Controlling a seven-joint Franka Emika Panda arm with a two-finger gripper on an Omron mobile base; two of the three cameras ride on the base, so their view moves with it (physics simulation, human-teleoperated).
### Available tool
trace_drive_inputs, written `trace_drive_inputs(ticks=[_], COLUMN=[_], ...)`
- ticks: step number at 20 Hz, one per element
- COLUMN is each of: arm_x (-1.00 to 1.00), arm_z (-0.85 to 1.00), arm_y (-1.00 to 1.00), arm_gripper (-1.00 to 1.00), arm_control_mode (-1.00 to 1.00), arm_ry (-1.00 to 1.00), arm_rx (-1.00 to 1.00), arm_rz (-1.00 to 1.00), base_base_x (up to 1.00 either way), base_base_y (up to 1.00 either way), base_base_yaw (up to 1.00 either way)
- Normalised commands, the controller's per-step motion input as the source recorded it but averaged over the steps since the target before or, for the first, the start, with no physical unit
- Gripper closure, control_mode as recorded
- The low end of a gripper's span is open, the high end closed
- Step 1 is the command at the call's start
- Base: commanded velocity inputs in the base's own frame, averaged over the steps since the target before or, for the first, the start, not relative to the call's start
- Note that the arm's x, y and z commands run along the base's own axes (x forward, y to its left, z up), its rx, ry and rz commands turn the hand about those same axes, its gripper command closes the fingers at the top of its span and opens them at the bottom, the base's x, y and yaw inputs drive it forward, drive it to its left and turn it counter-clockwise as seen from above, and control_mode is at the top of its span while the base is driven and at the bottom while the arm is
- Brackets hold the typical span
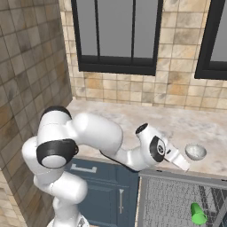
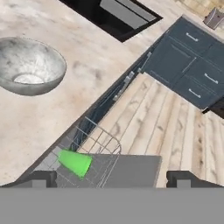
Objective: Pick up the cup and bowl from the counter, place them in the dishwasher, and close the dishwasher door.
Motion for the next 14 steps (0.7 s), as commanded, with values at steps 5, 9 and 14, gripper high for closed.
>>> trace_drive_inputs(ticks=[5,9,14], arm_x=[0.01,0.03,0.1], arm_z=[0.45,0.86,0.86], arm_y=[-0.4,-0.46,-0.38], arm_gripper=[-1.0,-1.0,-1.0], arm_control_mode=[-1.0,-1.0,-1.0], arm_ry=[-0.19,-0.16,-0.09], arm_rx=[0.28,0.31,0.33], arm_rz=[-0.38,-0.36,-0.29], base_base_x=[0.0,0.0,0.0], base_base_y=[0.0,0.0,0.0], base_base_yaw=[0.0,0.0,0.0])
